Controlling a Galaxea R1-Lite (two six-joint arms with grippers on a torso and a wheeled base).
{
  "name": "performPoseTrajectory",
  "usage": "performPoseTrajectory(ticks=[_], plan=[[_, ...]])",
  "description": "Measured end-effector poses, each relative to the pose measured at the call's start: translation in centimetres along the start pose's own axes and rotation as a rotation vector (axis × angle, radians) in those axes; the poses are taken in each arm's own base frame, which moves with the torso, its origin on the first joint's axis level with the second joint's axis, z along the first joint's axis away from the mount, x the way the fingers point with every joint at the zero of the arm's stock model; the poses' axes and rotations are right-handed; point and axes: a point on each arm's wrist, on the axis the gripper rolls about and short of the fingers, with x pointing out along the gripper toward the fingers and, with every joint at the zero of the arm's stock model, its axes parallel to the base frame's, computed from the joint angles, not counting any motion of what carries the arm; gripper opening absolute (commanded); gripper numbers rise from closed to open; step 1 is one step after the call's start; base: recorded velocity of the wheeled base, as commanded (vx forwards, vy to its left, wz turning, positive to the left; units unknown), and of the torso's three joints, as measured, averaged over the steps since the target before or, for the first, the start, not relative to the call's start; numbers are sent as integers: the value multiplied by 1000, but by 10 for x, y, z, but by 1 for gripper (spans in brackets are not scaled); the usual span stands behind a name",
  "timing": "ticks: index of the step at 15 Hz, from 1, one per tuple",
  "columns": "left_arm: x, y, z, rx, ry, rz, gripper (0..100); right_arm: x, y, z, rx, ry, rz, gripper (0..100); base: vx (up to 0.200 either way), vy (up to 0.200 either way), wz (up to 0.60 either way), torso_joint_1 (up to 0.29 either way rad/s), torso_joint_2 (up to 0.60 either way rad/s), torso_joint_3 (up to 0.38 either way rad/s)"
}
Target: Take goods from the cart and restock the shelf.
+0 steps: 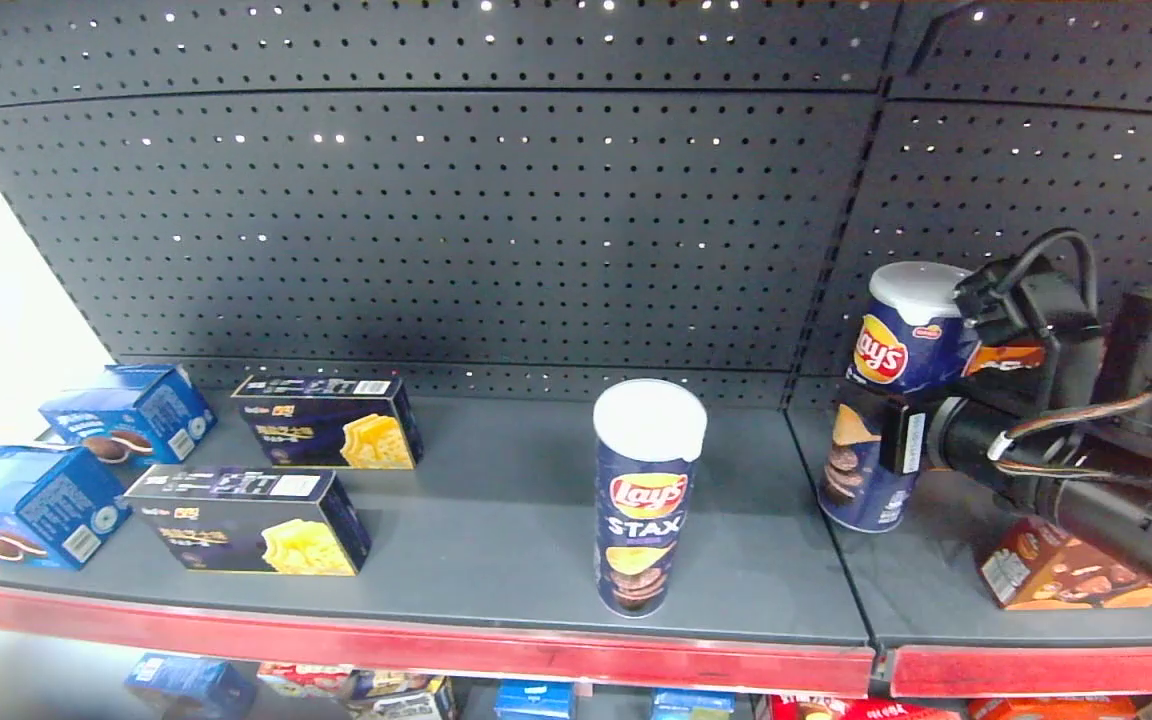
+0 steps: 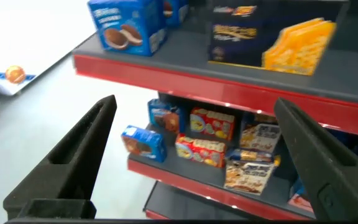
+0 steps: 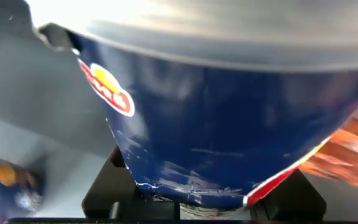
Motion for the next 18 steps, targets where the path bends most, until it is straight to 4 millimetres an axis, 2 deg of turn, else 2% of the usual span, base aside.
performPoseTrajectory(ticks=[3, 8, 11, 15, 18], plan=[[0, 0, 0, 0, 0, 0, 100, 16, -4, 0, 48, -69, 40, 0, 0, 0, 0, 0, 0, 0], [0, 0, 0, 0, 0, -1, 100, 49, -11, -11, 38, -105, 259, 0, 0, 0, 0, 0, 0, 0], [0, 0, 0, 0, 0, -1, 100, 66, -13, -3, 35, -128, 344, 0, 0, 0, 0, 0, 0, 0], [0, 0, 0, 0, 0, 0, 100, 86, -10, 8, 27, -104, 563, 0, 0, 0, 0, 0, 0, 0], [0, 0, 0, 0, 0, 0, 100, 103, -7, 15, 24, -111, 626, 0, 0, 0, 0, 0, 0, 0]])
